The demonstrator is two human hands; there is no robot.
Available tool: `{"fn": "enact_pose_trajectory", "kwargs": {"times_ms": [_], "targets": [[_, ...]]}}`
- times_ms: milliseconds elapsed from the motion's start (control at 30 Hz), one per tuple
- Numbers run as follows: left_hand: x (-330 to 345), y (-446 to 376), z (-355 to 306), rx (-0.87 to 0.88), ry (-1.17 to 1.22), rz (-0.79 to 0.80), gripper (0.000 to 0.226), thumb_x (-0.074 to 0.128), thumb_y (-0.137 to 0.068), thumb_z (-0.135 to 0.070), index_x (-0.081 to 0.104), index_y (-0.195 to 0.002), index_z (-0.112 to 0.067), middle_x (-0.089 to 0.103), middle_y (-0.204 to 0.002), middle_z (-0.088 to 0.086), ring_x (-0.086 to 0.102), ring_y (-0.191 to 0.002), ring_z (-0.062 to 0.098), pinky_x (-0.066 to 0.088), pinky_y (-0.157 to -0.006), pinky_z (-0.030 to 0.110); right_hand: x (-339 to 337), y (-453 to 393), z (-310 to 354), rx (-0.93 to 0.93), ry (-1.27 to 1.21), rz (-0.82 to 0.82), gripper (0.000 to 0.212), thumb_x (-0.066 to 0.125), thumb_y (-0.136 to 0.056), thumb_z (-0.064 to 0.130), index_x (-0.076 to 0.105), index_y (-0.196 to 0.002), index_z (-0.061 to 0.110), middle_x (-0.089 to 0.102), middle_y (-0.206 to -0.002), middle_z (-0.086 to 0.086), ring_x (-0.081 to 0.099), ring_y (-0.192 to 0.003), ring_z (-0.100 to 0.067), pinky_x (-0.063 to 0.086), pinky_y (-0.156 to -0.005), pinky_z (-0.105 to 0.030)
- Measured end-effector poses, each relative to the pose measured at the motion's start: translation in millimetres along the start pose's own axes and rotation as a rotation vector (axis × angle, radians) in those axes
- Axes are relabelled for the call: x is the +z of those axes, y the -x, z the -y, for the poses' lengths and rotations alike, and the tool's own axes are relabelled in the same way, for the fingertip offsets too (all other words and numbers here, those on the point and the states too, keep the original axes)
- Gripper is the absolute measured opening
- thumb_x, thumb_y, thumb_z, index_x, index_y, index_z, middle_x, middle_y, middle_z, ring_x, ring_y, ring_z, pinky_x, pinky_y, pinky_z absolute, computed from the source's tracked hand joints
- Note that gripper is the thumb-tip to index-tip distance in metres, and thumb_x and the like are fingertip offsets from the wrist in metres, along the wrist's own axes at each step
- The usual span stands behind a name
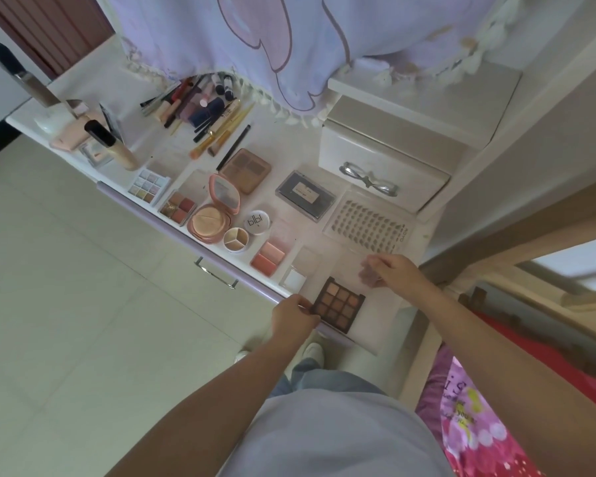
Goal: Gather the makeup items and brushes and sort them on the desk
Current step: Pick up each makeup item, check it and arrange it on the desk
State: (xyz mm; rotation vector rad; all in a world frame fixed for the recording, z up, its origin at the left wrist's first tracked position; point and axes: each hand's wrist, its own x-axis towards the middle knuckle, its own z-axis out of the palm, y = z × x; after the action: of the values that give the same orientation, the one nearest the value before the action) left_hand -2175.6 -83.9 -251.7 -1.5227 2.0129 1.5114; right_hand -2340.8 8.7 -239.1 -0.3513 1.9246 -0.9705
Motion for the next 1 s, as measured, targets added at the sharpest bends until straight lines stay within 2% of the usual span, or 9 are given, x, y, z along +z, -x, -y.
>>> {"fn": "enact_pose_trajectory", "kwargs": {"times_ms": [133, 300, 400, 467, 533, 600, 700, 800, 1000], "targets": [[0.7, -0.4, 1.1, 0.043, -0.148, -0.019, 0.021, 0.062, -0.081, -0.011, 0.062, -0.101, -0.005, 0.059, -0.090, 0.004, 0.052, -0.084, 0.016, 0.040, -0.072, 0.021, -3.1, -2.1, -1.9, -0.012, 0.119, -0.013, 0.029, 0.038, -0.097, 0.013, 0.058, -0.108, -0.004, 0.062, -0.081, -0.004, 0.060, -0.054, 0.003, 0.048, -0.055, -0.007], [-3.0, 0.6, 2.1, 0.098, -0.256, -0.034, 0.020, 0.054, -0.082, -0.008, 0.063, -0.101, -0.008, 0.066, -0.104, 0.006, 0.060, -0.097, 0.020, 0.042, -0.076, 0.020, -10.6, 2.0, 9.4, -0.064, 0.242, -0.083, 0.028, 0.039, -0.097, 0.016, 0.061, -0.105, 0.000, 0.063, -0.094, -0.011, 0.057, -0.076, -0.016, 0.043, -0.055, -0.004], [-11.0, 1.3, -2.4, 0.189, -0.360, -0.049, 0.025, 0.049, -0.086, -0.011, 0.060, -0.108, -0.012, 0.065, -0.108, 0.002, 0.059, -0.103, 0.017, 0.041, -0.082, 0.019, -22.0, 0.8, 20.6, -0.197, 0.461, -0.219, 0.027, 0.047, -0.093, 0.013, 0.063, -0.107, -0.003, 0.065, -0.107, -0.017, 0.059, -0.093, -0.026, 0.036, -0.061, -0.012], [-16.2, 1.5, -5.7, 0.259, -0.415, -0.067, 0.027, 0.046, -0.089, -0.014, 0.058, -0.113, -0.015, 0.063, -0.113, 0.001, 0.057, -0.105, 0.017, 0.043, -0.088, 0.023, -28.2, -4.2, 26.1, -0.259, 0.580, -0.292, 0.028, 0.054, -0.089, 0.011, 0.061, -0.112, -0.004, 0.062, -0.114, -0.018, 0.057, -0.105, -0.029, 0.034, -0.075, -0.018], [-21.7, 2.7, -10.2, 0.331, -0.457, -0.096, 0.029, 0.044, -0.092, -0.017, 0.056, -0.118, -0.016, 0.060, -0.119, 0.000, 0.056, -0.108, 0.016, 0.043, -0.090, 0.024, -32.1, -14.1, 28.7, -0.295, 0.714, -0.274, 0.040, 0.060, -0.085, 0.015, 0.055, -0.121, -0.001, 0.055, -0.124, -0.020, 0.048, -0.117, -0.029, 0.035, -0.091, -0.026], [-26.5, 2.1, -13.5, 0.407, -0.482, -0.129, 0.031, 0.044, -0.093, -0.017, 0.055, -0.121, -0.015, 0.057, -0.124, 0.001, 0.055, -0.111, 0.016, 0.043, -0.092, 0.024, -34.0, -23.9, 28.8, -0.257, 0.883, -0.175, 0.061, 0.065, -0.081, 0.027, 0.042, -0.134, 0.006, 0.039, -0.138, -0.018, 0.032, -0.130, -0.029, 0.030, -0.103, -0.032], [-33.5, 0.4, -17.8, 0.506, -0.511, -0.166, 0.031, 0.045, -0.093, -0.016, 0.056, -0.121, -0.014, 0.054, -0.128, 0.000, 0.048, -0.118, 0.016, 0.040, -0.096, 0.023, -33.5, -33.0, 27.2, -0.133, 1.129, -0.080, 0.086, 0.066, -0.076, 0.044, 0.019, -0.144, 0.019, 0.009, -0.151, -0.015, 0.009, -0.139, -0.032, 0.024, -0.110, -0.041], [-38.3, -0.8, -21.1, 0.588, -0.529, -0.183, 0.030, 0.048, -0.091, -0.014, 0.059, -0.119, -0.011, 0.053, -0.130, 0.002, 0.043, -0.124, 0.020, 0.037, -0.100, 0.024, -31.7, -39.1, 24.1, -0.073, 1.143, -0.084, 0.093, 0.066, -0.074, 0.048, 0.010, -0.144, 0.023, -0.004, -0.152, -0.019, -0.002, -0.141, -0.035, 0.020, -0.111, -0.047], [-47.8, -5.1, -33.9, 0.647, -0.624, -0.164, 0.029, 0.047, -0.092, -0.017, 0.060, -0.119, -0.014, 0.046, -0.138, 0.001, 0.036, -0.131, 0.018, 0.029, -0.105, 0.020, -36.7, -32.6, 18.5, -0.044, 1.093, -0.139, 0.096, 0.072, -0.063, 0.053, 0.019, -0.138, 0.022, 0.015, -0.142, -0.021, 0.017, -0.134, -0.036, 0.021, -0.108, -0.044]]}}
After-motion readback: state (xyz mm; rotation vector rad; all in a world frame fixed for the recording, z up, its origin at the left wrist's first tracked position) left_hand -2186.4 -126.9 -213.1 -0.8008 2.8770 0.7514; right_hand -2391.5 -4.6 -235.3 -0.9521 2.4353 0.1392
